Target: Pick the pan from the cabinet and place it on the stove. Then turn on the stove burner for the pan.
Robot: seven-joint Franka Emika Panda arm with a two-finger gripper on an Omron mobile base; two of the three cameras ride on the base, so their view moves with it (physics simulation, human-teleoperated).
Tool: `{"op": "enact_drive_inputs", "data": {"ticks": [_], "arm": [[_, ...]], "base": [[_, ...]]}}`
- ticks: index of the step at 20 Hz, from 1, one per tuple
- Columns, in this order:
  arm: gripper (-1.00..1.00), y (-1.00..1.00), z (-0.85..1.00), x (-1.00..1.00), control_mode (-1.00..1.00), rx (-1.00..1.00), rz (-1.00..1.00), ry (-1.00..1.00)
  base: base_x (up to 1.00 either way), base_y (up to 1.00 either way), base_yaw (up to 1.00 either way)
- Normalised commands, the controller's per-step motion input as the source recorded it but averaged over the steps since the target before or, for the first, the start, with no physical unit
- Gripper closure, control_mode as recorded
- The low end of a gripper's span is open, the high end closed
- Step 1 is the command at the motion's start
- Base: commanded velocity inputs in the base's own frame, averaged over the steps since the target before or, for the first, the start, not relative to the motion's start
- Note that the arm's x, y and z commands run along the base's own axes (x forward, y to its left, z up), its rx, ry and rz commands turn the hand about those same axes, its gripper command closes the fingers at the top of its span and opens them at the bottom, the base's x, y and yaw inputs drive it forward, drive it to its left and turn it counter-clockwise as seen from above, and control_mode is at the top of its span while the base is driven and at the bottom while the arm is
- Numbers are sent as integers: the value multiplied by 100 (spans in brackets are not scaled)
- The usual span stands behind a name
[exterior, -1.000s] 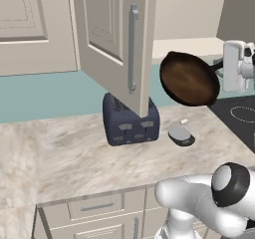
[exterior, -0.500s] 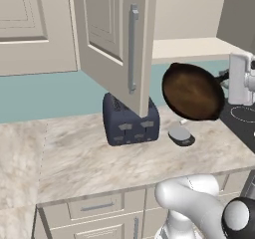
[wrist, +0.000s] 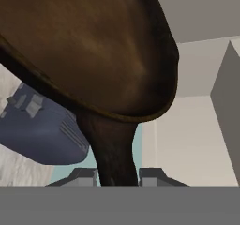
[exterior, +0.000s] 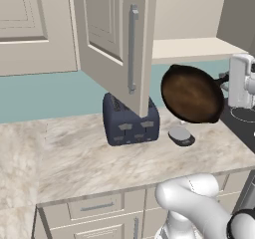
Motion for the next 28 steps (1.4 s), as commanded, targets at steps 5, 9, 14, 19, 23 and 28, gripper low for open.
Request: {"op": "enact_drive_inputs", "data": {"ticks": [5, 9, 14, 19, 23, 28], "arm": [[100, 0, -15, -27, -100, 0, -1, 0], [100, 0, -22, -21, -100, 0, -2, 2], [100, 0, -21, -18, 100, 0, -2, 3], [100, 0, 0, 0, 100, 0, 0, 0], [100, 0, 0, 0, 100, 0, 0, 0], [100, 0, 0, 0, 100, 0, 0, 0]], "base": [[0, 0, 0], [0, 0, 0], [-6, 0, -1], [-45, -3, -6], [-61, -12, -7], [-57, -22, -6]]}}
